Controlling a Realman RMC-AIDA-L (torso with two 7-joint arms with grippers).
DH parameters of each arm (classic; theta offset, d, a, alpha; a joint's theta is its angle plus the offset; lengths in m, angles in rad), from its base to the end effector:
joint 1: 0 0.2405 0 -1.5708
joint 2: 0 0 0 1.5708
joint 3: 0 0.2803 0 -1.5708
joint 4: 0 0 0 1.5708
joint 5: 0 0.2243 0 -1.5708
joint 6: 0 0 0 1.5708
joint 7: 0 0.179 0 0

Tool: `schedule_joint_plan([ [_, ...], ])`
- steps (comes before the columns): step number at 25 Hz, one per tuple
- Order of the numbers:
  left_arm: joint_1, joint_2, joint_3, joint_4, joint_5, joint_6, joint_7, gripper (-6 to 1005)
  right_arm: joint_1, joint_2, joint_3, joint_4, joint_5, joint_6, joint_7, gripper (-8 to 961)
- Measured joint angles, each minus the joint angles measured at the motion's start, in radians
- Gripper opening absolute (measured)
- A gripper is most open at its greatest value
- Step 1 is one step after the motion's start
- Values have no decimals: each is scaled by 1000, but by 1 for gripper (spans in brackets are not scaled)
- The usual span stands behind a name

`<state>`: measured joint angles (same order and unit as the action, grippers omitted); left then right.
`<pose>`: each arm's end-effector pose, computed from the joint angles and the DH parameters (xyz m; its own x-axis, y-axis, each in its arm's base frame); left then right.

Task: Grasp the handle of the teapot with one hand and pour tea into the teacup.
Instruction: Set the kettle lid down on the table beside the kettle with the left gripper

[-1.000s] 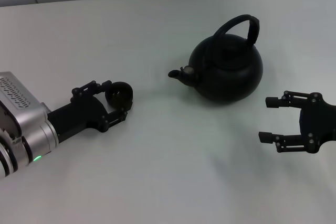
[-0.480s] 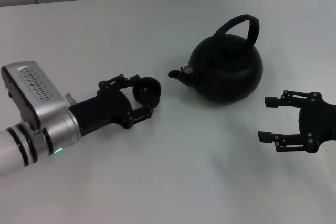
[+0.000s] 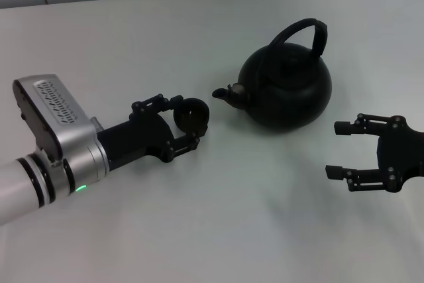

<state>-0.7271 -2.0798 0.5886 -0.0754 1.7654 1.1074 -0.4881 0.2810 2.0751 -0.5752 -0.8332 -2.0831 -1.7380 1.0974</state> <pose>-0.2643 0.3700 -0.1581 0.8853 0.0731 0.4592 0.2860 -0.8643 -0.4137 0.3455 0.2826 0.0006 0.8889 -0.1879 -0.4177 -0.3304 -0.8947 -0.3006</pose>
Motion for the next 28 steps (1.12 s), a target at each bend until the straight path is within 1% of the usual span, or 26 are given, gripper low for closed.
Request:
schedule_joint_plan([
  [1, 0, 0, 0, 0, 0, 0, 0, 707, 0, 0, 0, 0, 0, 0, 0, 812],
  [3, -17, 0, -7, -39, 0, -50, 35, 709, 1, 0, 0, 0, 0, 0, 1, 812],
  [5, -17, 0, -7, -39, 0, -50, 35, 710, 1, 0, 0, -1, 0, 0, 1, 812],
  [7, -23, 0, -11, -56, 0, -80, 52, 712, 1, 0, 0, -2, 0, -1, 1, 812],
  [24, -25, 0, -12, -66, 0, -83, 49, 725, 0, -3, 0, -4, 0, 0, -2, 812],
  [28, -20, 0, -23, -63, -1, -53, 48, 770, -3, -4, 1, -4, 0, 0, -3, 812],
])
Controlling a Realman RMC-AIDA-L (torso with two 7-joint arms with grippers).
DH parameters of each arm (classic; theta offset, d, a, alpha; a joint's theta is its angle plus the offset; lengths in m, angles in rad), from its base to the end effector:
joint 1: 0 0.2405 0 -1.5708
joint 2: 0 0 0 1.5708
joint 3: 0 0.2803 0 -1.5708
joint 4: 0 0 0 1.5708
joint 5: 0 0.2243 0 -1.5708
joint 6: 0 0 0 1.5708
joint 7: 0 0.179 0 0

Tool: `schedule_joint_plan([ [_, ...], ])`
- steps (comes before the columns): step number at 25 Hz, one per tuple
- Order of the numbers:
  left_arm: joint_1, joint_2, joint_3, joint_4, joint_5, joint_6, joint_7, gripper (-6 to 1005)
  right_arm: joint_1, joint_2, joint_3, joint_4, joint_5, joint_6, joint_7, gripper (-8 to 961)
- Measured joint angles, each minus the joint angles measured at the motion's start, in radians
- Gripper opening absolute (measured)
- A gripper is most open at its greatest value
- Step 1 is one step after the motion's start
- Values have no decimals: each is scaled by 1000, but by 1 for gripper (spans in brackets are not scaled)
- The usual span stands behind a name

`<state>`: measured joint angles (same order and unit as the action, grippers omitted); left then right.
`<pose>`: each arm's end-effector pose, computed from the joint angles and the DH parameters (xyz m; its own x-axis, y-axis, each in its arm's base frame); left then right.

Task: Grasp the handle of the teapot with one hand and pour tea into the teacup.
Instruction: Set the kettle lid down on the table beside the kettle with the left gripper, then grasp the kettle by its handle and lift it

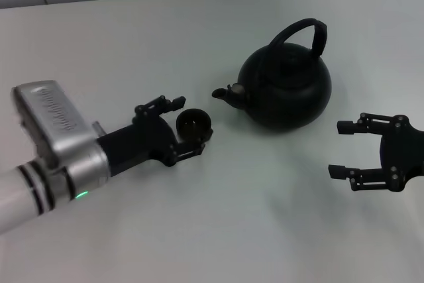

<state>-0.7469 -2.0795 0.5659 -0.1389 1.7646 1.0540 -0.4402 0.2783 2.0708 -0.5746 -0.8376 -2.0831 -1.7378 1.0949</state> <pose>-0.2632 0.3660 -0.1702 0.8955 0.0897 0.4359 0.2880 -0.8636 -0.4138 0.3472 0.2825 0.0033 0.8926 -0.1849 -0.4112 -0.3268 -0.8936 -0.3076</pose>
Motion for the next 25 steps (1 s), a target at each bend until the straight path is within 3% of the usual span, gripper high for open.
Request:
schedule_joint_plan([
  [3, 16, 4, 1, 9, 0, 50, -3, 793, -2, 0, 1, -1, 0, 0, 0, 812],
  [4, 86, 15, 14, 74, 3, 211, -37, 793, -2, 0, 1, -2, 0, 0, 0, 812],
  [6, 86, 15, 14, 74, 3, 211, -37, 794, -2, -1, 9, -2, 0, 0, 0, 812],
  [7, 167, 18, 31, 184, 10, 342, -108, 794, -2, -1, 17, -3, 0, -1, 0, 812],
  [8, 167, 18, 31, 184, 10, 342, -108, 794, -2, -1, 26, -5, 0, -3, -1, 812],
  [9, 310, 17, 57, 377, 15, 542, -218, 794, -2, -1, 36, -8, 0, -6, -1, 812],
  [13, 421, 20, 59, 527, 15, 671, -307, 793, -4, 0, 48, -14, 0, -11, -1, 812],
  [21, 447, 31, 61, 556, 25, 685, -319, 794, -5, 2, 50, -13, 0, -14, -1, 812],
  [25, 455, 51, 62, 567, 47, 687, -333, 794, -5, 2, 50, -11, 0, -14, -1, 812],
])
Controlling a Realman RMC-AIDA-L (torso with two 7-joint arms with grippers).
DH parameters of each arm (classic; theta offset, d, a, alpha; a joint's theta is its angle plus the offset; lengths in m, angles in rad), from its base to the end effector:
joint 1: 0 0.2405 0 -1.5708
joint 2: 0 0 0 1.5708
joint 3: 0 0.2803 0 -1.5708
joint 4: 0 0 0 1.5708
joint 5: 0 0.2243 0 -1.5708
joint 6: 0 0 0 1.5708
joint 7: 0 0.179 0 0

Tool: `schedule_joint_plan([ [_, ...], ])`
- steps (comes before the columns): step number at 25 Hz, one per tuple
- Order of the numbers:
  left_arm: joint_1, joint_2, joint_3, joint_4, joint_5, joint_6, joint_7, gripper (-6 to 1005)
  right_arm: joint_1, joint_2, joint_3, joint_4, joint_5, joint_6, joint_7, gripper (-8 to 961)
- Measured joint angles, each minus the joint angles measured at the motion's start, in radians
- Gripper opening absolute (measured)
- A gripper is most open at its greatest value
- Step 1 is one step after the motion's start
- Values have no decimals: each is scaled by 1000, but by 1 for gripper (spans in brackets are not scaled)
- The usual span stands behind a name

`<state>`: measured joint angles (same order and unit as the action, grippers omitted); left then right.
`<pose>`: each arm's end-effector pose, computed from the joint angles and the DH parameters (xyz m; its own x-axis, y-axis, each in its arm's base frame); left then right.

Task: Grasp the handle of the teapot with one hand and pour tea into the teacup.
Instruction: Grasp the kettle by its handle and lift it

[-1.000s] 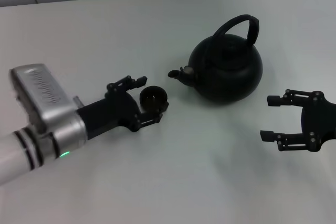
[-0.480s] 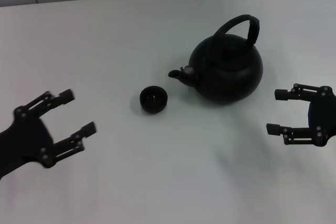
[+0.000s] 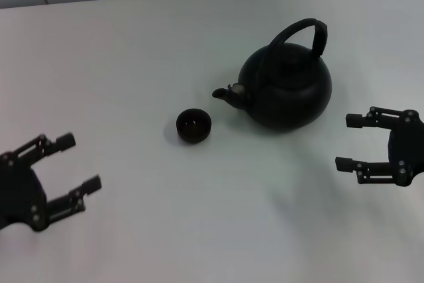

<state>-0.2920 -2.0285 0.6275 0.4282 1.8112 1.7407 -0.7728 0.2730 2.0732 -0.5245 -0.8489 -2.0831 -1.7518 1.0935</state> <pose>-0.3323 0.2707 -0.0286 0.7663 0.0254 0.6420 0.3174 -0.8837 -0.3439 0.3501 0.2813 0.0120 0.8842 -0.1826 -0.4299 -0.3449 -0.8759 -0.3373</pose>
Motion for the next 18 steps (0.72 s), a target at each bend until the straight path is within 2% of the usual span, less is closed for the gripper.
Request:
schedule_joint_plan([
  [3, 6, 6, -1, 10, 26, -9, -1, 793, 0, 0, 0, 3, 0, -1, 0, 812],
  [4, 28, 17, -8, 45, 98, -49, -13, 793, 0, 1, 0, 4, 1, -2, -1, 812],
  [6, 35, 21, -8, 48, 110, -60, -12, 793, 0, 1, 0, 6, 1, -2, -3, 812],
  [13, 32, 18, -9, 49, 113, -75, -9, 794, -2, 4, 3, 14, 11, -2, -6, 812],
  [18, 28, 17, -10, 50, 106, -76, -14, 793, -64, 7, 9, 107, 201, -8, -100, 811],
])
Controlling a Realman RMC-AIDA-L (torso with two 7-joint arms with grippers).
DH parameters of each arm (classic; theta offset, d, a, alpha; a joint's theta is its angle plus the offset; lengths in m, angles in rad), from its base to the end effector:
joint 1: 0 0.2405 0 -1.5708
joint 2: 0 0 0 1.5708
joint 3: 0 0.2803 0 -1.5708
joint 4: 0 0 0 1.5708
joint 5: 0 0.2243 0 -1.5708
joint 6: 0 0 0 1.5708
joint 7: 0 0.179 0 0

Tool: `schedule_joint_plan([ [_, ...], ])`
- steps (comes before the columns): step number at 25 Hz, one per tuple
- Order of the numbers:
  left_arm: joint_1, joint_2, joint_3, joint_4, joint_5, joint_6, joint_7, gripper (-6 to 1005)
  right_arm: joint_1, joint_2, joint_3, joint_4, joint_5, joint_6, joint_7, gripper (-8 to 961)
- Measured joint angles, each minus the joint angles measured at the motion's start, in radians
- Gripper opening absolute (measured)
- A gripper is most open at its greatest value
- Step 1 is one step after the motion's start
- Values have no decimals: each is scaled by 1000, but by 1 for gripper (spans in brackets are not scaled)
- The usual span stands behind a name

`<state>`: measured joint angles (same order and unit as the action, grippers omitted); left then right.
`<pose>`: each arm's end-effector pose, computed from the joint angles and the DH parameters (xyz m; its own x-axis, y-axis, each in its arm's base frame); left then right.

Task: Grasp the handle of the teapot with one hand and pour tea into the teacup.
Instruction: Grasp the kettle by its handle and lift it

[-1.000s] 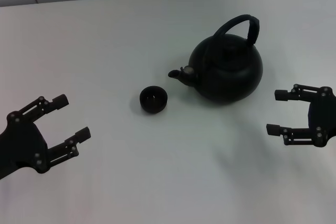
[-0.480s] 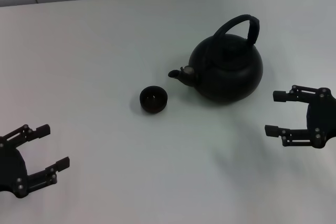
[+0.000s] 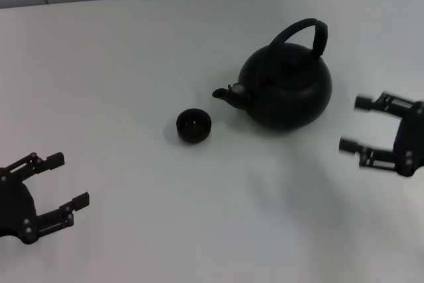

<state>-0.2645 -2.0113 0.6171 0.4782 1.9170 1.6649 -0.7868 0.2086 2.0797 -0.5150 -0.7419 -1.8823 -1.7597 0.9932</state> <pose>-0.3619 0.2647 -0.0263 0.8488 0.0930 0.5205 0.3171 -0.8772 -0.3604 0.3491 0.2676 0.0135 0.8045 -0.0965 -0.5860 -0.3972 -0.8211 -0.4100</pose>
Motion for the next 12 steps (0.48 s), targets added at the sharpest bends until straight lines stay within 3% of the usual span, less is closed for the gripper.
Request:
schedule_joint_plan([
  [5, -9, -15, -17, 0, -2, 7, 5, 793, -53, 1, 124, 310, 264, 31, -231, 811],
  [8, -12, -19, -17, 0, -3, 7, 6, 793, -52, 2, 222, 492, 329, 67, -394, 812],
  [12, -15, -20, -17, 1, -3, 7, 4, 794, -43, -1, 227, 537, 332, 107, -442, 812],
])
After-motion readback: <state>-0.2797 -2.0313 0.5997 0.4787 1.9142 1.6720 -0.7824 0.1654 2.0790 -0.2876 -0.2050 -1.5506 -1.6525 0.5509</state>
